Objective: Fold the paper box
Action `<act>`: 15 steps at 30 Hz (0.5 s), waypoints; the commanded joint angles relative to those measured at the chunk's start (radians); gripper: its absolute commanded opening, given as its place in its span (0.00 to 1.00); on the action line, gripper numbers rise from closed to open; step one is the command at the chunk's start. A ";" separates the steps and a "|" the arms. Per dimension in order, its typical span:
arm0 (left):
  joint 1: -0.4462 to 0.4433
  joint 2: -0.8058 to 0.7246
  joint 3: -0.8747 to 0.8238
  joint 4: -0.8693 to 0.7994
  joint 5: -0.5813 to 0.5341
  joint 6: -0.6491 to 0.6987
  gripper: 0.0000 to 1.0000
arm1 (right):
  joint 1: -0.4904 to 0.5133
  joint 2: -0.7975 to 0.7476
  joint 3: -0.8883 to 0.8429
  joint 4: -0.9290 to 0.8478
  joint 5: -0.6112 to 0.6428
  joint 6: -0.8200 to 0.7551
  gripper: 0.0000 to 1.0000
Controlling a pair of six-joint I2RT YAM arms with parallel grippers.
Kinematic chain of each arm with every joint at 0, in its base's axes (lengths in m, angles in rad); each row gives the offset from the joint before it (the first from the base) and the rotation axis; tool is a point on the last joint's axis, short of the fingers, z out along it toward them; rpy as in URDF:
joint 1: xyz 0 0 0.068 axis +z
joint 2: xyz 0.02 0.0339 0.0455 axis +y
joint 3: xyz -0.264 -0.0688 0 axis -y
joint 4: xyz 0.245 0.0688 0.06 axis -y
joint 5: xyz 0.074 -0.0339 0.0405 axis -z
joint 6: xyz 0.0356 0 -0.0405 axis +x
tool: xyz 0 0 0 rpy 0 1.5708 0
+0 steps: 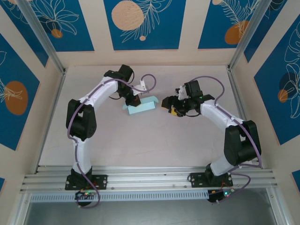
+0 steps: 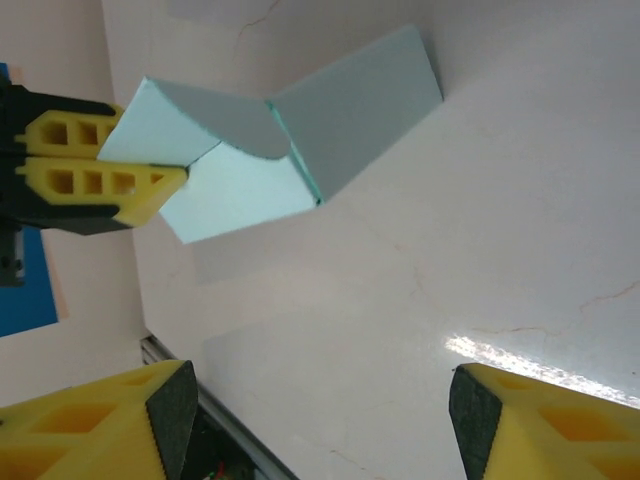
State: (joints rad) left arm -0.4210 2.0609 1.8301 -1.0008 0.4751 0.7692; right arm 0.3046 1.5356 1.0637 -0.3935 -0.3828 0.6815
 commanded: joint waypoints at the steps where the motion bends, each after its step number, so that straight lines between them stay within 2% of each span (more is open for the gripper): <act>1: 0.005 -0.035 0.029 -0.124 0.147 0.034 0.05 | 0.017 -0.002 0.053 -0.060 0.084 -0.031 0.68; 6: 0.005 0.002 0.090 -0.289 0.248 0.072 0.05 | 0.019 -0.043 0.082 -0.124 0.116 -0.049 0.68; 9: 0.005 0.051 0.140 -0.371 0.250 0.082 0.05 | 0.019 -0.091 0.073 -0.149 0.136 -0.065 0.69; 15: -0.013 0.068 0.088 -0.276 0.192 0.035 0.03 | 0.019 -0.170 0.043 -0.160 0.165 -0.091 0.70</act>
State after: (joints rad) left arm -0.4240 2.1067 1.9392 -1.2758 0.6537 0.8093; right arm 0.3210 1.4063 1.1164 -0.5186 -0.2409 0.6262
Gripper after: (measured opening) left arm 0.057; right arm 0.701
